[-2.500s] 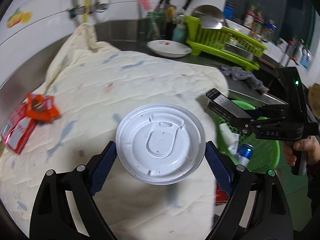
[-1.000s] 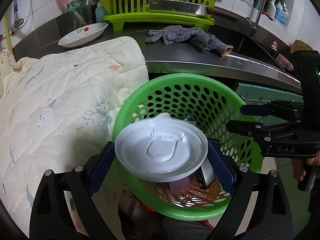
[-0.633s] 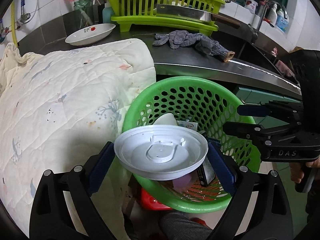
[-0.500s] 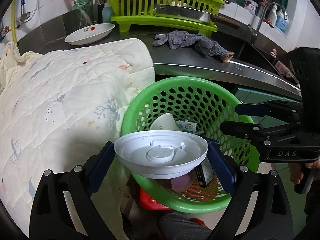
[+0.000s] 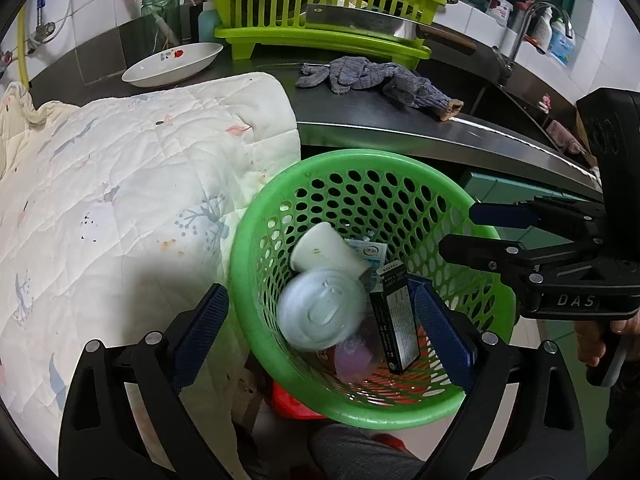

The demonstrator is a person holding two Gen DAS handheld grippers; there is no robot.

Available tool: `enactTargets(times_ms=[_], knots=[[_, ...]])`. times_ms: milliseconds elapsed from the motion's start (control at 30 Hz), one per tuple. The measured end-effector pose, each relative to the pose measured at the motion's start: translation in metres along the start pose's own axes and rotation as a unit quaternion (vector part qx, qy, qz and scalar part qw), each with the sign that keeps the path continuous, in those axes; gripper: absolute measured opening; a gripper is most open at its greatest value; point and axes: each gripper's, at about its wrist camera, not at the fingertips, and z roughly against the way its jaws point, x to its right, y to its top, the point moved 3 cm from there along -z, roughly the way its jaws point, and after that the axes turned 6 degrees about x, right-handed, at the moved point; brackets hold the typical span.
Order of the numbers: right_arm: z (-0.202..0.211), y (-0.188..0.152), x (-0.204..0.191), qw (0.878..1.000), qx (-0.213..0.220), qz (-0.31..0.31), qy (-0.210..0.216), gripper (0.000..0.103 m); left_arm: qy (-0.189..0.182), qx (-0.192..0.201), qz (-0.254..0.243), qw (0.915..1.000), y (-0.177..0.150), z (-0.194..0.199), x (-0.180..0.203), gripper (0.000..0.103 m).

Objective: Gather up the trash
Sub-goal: 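Move both grippers back over the cloth toward the cola can and snack bag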

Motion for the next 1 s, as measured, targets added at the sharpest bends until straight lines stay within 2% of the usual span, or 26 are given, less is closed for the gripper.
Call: enactTargets(times_ms=[267,567,767,1000], knots=[[0.0,0.004,-0.013,1.0,0.001,0.008,0.008,0.062,0.015,0.012,0.0,0.9998,-0.001,0.017,-0.01,0.093],[-0.008,0.016,-0.052,0.999,0.003,0.036,0.033,0.065,0.059,0.023,0.03,0.9975,-0.011,0.049,-0.052,0.093],[-0.018,0.026,-0.087,0.997,-0.002,0.064,0.054,0.066,0.109,0.038,0.053,0.9919,-0.018,0.081,-0.093,0.093],[-0.035,0.04,-0.139,0.991,-0.011,0.101,0.083,0.066,0.169,0.056,0.09,0.9798,-0.028,0.127,-0.158,0.093]])
